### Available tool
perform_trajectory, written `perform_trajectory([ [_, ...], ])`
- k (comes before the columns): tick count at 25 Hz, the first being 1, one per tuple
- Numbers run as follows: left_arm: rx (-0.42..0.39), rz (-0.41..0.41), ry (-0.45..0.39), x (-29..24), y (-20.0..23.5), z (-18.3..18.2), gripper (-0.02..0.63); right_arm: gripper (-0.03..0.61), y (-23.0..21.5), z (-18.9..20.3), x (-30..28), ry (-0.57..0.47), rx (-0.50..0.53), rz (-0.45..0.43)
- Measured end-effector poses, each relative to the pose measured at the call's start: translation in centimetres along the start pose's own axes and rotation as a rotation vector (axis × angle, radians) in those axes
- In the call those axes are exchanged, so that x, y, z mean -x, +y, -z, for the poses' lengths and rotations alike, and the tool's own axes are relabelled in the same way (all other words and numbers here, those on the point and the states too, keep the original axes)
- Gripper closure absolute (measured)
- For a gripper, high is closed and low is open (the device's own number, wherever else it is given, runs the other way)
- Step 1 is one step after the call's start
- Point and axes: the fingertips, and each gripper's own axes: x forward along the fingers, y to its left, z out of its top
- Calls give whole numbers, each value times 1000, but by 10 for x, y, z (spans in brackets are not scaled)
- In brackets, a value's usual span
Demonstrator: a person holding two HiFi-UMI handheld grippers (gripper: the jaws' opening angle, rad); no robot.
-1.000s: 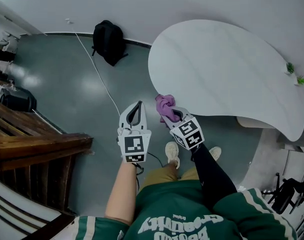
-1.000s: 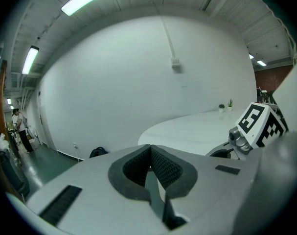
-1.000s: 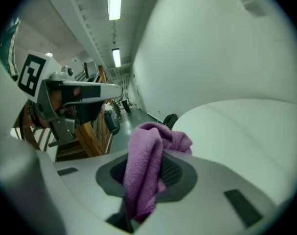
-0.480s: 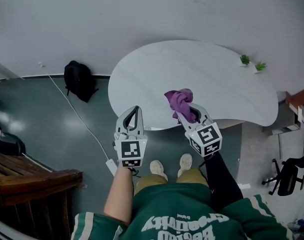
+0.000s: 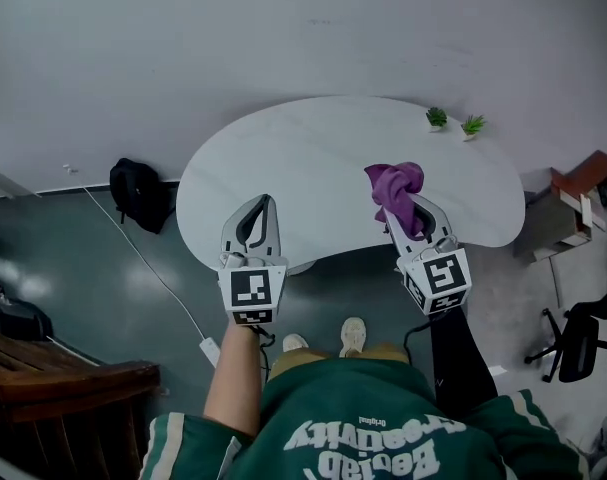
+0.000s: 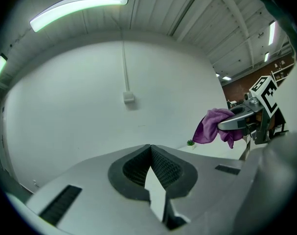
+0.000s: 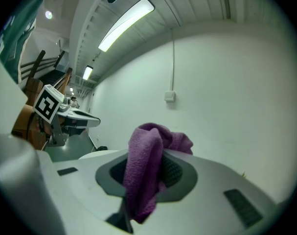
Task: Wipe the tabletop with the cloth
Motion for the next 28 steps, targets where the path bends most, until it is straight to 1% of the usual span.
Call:
perform_trajectory([
  [3,-2,-4,-17,-6,-15,-9,614,485,-19,-1,8,-20,14,28],
  [7,-14,-6,-28,-27,-53,-28,614,486,-63,3,24,-41,7,45],
  [11,-28,-3,-33,-41,-73,-36,614,486,-85,8,31,-49,0,55],
  [16,-27,-2,-37,-55,-91,-42,614,486,-107,11,37,-60,0,61],
  [24,-41,13,-37,-65,-108,-48,614,486,-123,12,42,-65,6,68],
  [28,-28,12,-44,-70,-120,-51,614,486,-133,13,51,-58,22,61],
])
